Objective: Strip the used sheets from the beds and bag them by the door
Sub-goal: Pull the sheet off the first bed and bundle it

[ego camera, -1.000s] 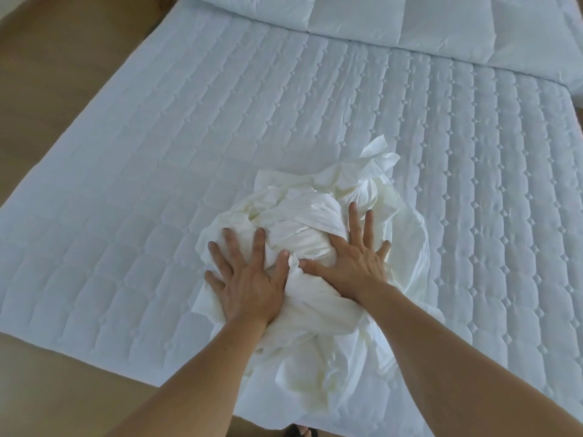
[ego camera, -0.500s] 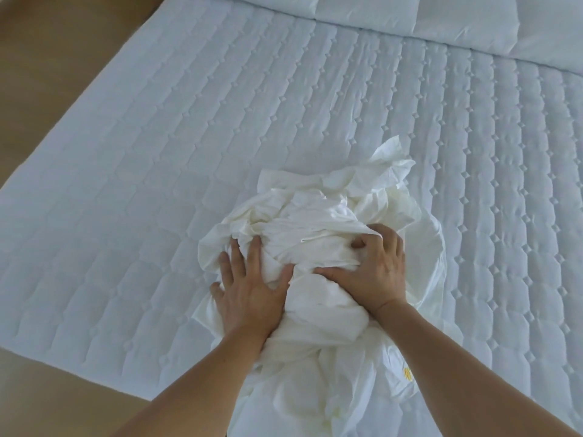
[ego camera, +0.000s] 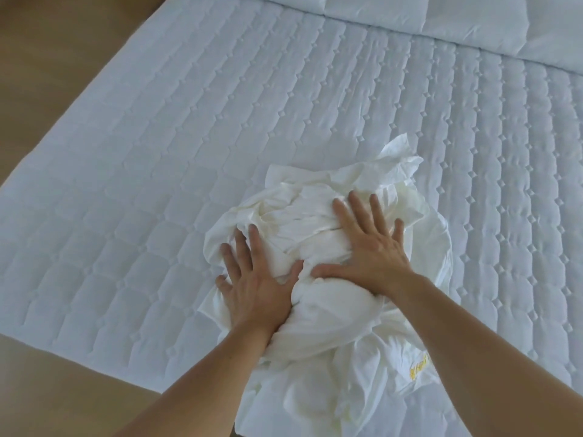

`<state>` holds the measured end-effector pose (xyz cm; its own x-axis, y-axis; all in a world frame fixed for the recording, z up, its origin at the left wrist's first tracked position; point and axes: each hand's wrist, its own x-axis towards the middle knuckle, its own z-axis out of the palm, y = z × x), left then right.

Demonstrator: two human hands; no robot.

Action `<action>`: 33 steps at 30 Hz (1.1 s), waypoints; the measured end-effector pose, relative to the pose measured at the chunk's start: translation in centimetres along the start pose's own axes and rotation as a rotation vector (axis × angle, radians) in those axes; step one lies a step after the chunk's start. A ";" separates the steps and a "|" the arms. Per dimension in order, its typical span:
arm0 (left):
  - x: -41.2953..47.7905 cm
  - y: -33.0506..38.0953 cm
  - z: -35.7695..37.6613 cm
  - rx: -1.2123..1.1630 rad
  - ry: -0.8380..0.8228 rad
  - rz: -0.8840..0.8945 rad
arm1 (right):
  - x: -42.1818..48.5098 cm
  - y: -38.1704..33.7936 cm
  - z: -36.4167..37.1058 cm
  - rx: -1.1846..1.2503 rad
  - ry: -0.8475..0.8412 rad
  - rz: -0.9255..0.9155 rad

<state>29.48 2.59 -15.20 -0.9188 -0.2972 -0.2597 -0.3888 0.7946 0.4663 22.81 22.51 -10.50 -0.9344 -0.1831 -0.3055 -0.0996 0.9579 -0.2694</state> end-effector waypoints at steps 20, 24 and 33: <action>-1.9 1.3 -4.7 -0.491 -0.154 -0.001 | -4.9 -0.8 -0.7 0.849 -0.066 0.358; -0.6 6.5 -8.1 -0.690 -0.030 0.188 | -6.1 -2.0 -5.3 1.049 0.247 0.241; 0.2 10.7 -10.7 -0.570 0.102 0.569 | -7.8 -1.0 -10.1 0.922 0.592 0.172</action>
<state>24.41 5.36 -1.24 -0.9772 0.0023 0.2124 0.1902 0.4547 0.8701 26.76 25.17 1.34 -0.9516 0.3070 0.0137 0.1105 0.3835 -0.9169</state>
